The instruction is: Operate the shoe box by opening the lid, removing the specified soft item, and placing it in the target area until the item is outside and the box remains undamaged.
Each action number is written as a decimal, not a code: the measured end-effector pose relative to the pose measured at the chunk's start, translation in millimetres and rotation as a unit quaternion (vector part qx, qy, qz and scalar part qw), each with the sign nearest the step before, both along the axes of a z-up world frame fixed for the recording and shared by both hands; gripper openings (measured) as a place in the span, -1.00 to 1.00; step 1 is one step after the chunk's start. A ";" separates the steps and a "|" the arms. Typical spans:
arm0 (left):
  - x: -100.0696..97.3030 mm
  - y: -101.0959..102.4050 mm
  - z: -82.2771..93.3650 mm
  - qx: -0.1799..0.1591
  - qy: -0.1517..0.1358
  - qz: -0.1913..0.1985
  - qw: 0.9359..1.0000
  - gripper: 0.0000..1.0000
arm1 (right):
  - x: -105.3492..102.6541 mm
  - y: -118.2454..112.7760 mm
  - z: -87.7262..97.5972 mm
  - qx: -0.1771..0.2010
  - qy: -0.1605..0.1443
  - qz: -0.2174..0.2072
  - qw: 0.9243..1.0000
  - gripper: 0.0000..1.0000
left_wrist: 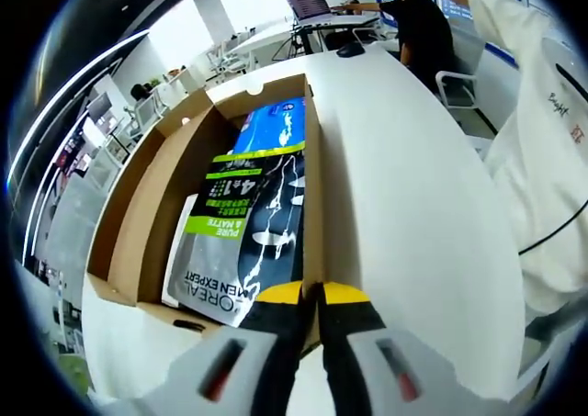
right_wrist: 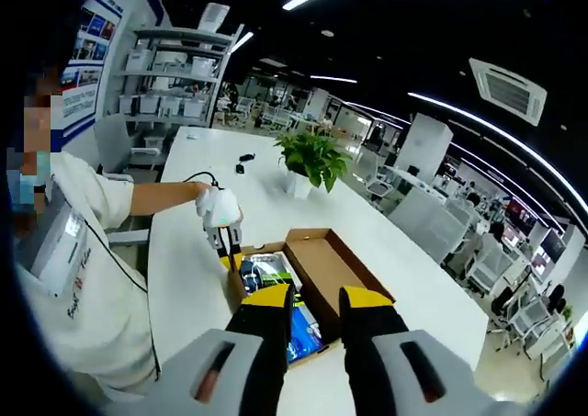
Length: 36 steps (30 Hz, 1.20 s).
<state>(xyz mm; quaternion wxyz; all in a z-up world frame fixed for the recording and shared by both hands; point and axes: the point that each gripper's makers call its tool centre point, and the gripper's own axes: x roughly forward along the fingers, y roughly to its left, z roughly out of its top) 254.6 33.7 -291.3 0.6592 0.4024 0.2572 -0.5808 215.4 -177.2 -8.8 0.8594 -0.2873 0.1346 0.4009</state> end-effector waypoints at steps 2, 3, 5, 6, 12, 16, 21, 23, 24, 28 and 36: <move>-0.1 0.0 0.0 0.000 0.000 0.001 1.000 -0.90 | 4.2 2.5 4.2 -0.027 0.010 0.016 0.999 -0.73; 0.0 0.0 0.0 0.000 0.000 0.002 1.000 -0.90 | 3.7 11.8 10.2 -0.016 0.024 0.036 0.999 -0.71; -0.1 0.0 0.1 0.000 -0.001 0.003 1.000 -0.90 | 8.8 15.4 17.0 -0.019 0.028 0.035 0.999 -0.70; -0.1 0.0 0.1 0.000 -0.001 0.003 1.000 -0.90 | 9.0 18.0 18.6 -0.022 0.030 0.042 0.998 -0.69; 0.4 -0.3 0.6 -0.007 -0.003 0.006 1.000 -0.89 | 11.8 26.0 -23.6 -0.100 0.082 0.087 0.988 -0.53; 0.5 -1.2 0.0 -0.012 0.001 0.006 1.000 -0.89 | 22.4 23.8 -68.1 -0.159 0.118 0.092 0.976 -0.38; 0.5 -1.3 0.6 -0.015 0.008 0.004 1.000 -0.90 | 32.0 26.6 -94.5 -0.189 0.138 0.106 0.967 -0.24; 0.3 -1.3 0.9 -0.015 0.010 0.002 1.000 -0.90 | 33.6 28.9 -100.1 -0.198 0.144 0.118 0.962 -0.20; 0.3 -1.2 1.2 -0.014 0.010 -0.001 1.000 -0.89 | 34.6 30.7 -103.6 -0.201 0.144 0.119 0.962 -0.16; 0.4 2.3 6.7 -0.010 0.006 -0.004 1.000 -0.87 | 40.0 35.1 -116.0 -0.214 0.160 0.129 0.955 -0.15; -0.6 5.6 10.1 0.002 0.013 0.011 1.000 -0.90 | 63.1 43.9 -149.6 -0.227 0.190 0.132 0.946 -0.15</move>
